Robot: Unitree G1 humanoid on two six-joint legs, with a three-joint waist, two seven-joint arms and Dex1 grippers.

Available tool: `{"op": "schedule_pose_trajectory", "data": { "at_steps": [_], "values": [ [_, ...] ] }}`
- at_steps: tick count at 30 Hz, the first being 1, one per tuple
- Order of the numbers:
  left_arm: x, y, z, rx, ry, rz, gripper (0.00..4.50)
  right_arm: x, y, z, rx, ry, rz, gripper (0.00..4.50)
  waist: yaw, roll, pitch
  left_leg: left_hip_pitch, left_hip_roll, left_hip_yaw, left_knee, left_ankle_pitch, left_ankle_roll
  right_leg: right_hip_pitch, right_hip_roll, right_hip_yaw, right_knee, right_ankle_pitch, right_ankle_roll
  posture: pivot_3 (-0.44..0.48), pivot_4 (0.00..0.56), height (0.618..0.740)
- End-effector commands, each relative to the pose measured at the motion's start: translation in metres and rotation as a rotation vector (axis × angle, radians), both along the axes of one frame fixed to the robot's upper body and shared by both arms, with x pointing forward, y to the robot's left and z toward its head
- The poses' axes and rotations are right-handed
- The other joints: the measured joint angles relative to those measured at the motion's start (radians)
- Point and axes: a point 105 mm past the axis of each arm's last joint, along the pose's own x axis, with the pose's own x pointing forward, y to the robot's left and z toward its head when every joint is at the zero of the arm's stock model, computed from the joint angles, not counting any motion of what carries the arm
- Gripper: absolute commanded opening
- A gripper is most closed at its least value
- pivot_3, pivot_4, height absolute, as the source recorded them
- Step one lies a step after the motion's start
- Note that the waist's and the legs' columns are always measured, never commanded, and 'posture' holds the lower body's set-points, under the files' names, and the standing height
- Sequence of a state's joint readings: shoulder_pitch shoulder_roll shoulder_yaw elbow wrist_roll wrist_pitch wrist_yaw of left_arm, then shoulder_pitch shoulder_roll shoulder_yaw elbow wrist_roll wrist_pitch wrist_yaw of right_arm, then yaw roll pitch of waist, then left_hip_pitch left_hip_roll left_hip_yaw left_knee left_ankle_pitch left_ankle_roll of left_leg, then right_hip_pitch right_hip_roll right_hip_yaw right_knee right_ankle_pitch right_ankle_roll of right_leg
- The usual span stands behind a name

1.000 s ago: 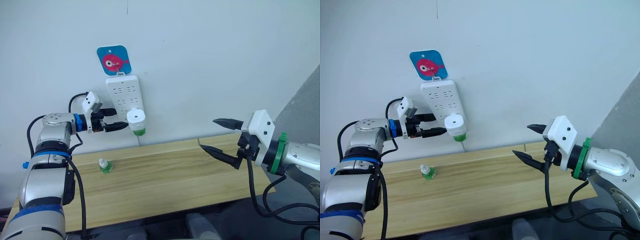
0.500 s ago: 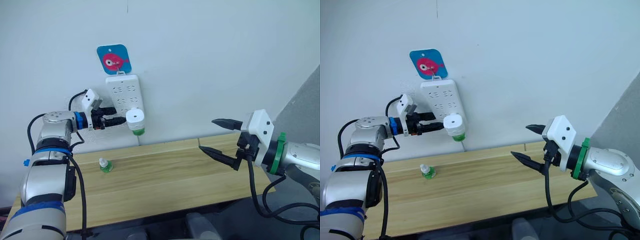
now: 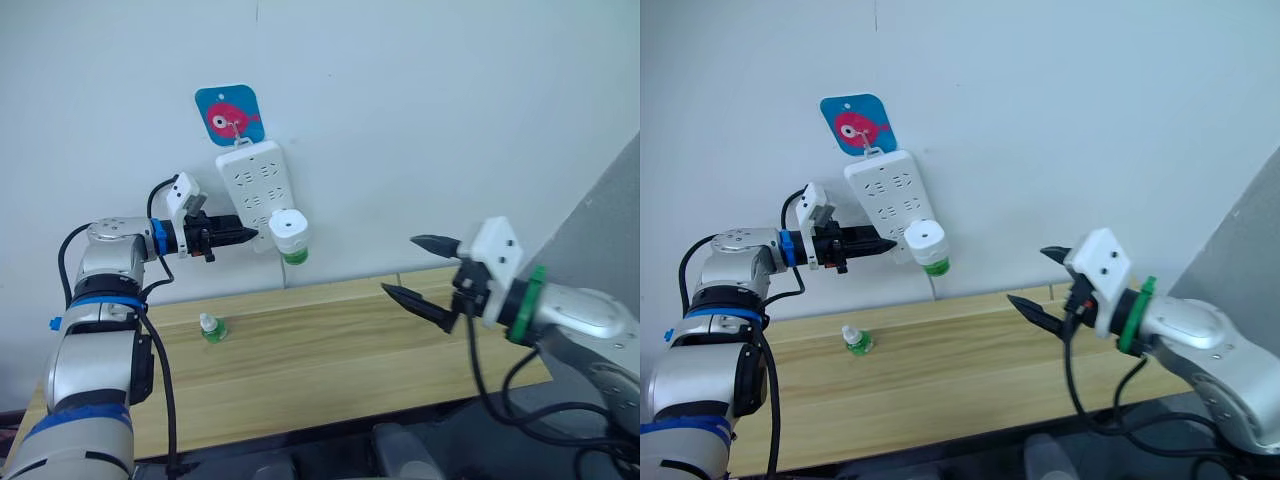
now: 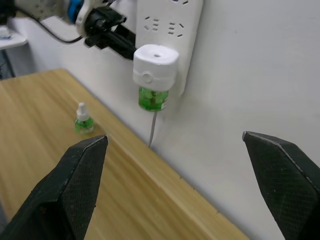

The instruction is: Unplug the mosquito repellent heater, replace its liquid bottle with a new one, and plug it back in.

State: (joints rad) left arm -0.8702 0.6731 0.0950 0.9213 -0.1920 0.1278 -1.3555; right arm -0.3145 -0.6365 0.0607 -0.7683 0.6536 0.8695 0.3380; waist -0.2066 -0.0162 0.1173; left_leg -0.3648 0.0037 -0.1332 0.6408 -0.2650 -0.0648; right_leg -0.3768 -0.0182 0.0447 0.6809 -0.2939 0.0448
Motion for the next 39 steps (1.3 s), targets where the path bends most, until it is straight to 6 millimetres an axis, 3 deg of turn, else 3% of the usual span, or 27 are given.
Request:
{"op": "schedule_pose_trajectory", "data": {
  "at_steps": [1,10,21,28,30,34,39],
  "values": [
    [-0.001,-0.006,0.024,-0.074,-0.072,0.01,1.32,0.018,0.021,0.002,0.057,-0.026,-0.075,4.5,-0.002,0.001,0.005,0.0,0.0,0.0,0.0,0.0,0.0,0.0,0.0,0.0,0.0,0.0,0.0,-0.297,0.104,0.734],
    [-0.019,-0.021,0.027,-0.136,-0.061,0.009,1.32,0.042,0.092,-0.001,0.123,-0.039,-0.096,4.5,-0.011,0.005,0.012,-0.003,0.0,-0.002,0.0,0.0,0.0,-0.003,-0.001,0.0,0.001,0.003,-0.005,-0.282,0.116,0.734],
    [-0.029,-0.018,0.027,-0.126,-0.054,0.034,1.32,0.052,0.122,0.013,0.183,-0.097,-0.07,4.5,-0.013,0.007,0.016,-0.003,-0.001,-0.002,-0.001,0.0,0.0,-0.004,-0.001,-0.001,0.001,0.003,-0.005,-0.244,0.122,0.734],
    [-0.03,-0.018,0.027,-0.127,-0.059,0.038,1.32,0.055,0.129,0.01,0.174,-0.076,-0.063,4.5,-0.013,0.007,0.016,-0.003,-0.001,-0.002,-0.001,0.0,0.0,-0.005,-0.001,-0.001,0.001,0.003,-0.005,-0.238,0.122,0.734],
    [-0.03,-0.019,0.027,-0.127,-0.061,0.037,1.32,0.056,0.129,0.01,0.173,-0.067,-0.063,4.15,-0.013,0.007,0.016,-0.003,-0.001,-0.002,-0.001,0.0,0.0,-0.005,-0.001,0.0,0.001,0.003,-0.005,-0.238,0.122,0.734],
    [-0.029,-0.019,0.027,-0.122,-0.069,0.035,1.32,0.059,0.129,0.013,0.176,-0.044,-0.072,2.99,-0.013,0.008,0.017,-0.003,-0.001,-0.002,-0.001,0.0,0.0,-0.005,-0.002,0.0,0.001,0.003,-0.005,-0.239,0.121,0.734],
    [-0.028,-0.019,0.028,-0.122,-0.074,0.033,1.32,0.06,0.129,0.014,0.14,-0.047,-0.074,2.93,-0.013,0.008,0.017,-0.003,-0.001,-0.002,-0.001,0.0,0.0,-0.006,-0.001,0.0,0.002,0.003,-0.005,-0.239,0.121,0.734]
  ]
}}
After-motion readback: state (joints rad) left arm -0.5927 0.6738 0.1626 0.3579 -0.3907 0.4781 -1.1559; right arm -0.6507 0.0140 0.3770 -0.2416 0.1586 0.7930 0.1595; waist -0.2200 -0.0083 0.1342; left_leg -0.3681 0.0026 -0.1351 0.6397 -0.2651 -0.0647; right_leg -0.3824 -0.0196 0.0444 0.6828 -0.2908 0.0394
